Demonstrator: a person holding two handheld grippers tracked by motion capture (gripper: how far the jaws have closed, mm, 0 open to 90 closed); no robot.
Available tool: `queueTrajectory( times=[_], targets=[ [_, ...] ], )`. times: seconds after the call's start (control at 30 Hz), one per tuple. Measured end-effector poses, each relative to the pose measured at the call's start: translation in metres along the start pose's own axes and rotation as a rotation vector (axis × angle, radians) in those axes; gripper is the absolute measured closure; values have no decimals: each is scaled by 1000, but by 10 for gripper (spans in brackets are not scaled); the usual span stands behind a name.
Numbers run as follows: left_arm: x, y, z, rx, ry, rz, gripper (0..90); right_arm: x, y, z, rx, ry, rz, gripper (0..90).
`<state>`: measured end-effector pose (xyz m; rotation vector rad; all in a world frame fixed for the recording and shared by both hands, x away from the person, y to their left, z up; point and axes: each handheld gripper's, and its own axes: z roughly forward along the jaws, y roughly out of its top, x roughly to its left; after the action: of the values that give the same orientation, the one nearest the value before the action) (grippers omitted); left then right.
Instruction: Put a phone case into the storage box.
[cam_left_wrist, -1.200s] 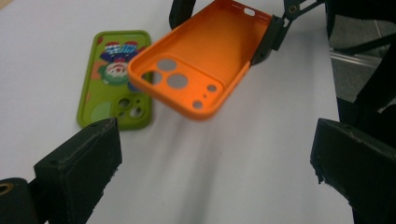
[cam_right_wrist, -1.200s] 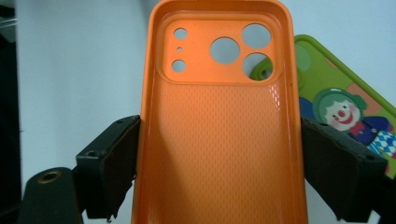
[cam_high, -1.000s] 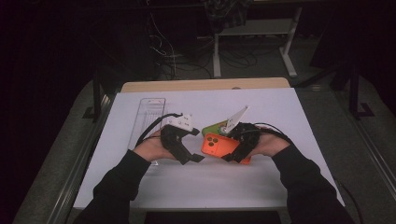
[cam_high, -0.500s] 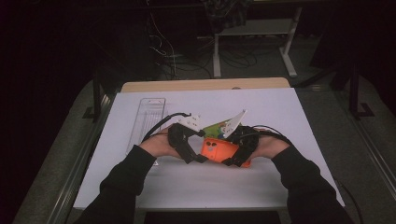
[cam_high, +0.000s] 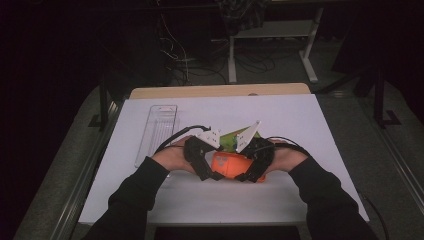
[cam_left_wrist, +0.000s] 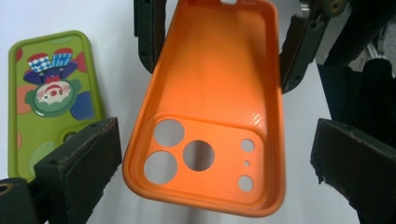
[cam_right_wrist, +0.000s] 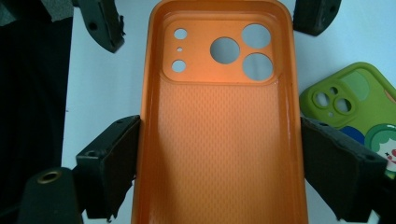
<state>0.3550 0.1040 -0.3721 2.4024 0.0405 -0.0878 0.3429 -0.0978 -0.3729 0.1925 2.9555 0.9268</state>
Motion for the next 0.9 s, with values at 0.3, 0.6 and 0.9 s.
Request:
queueTrajectory(
  times=[0.3, 0.6, 0.9],
  targets=[
    [-2, 1, 8, 25, -12, 17, 17, 4, 4, 0, -6, 7, -24, 149],
    [-3, 1, 12, 51, -17, 32, 66, 5, 5, -2, -21, 4, -34, 149],
    [-2, -1, 11, 70, -18, 40, 132, 5, 7, 1, -20, 21, -35, 150]
  ],
)
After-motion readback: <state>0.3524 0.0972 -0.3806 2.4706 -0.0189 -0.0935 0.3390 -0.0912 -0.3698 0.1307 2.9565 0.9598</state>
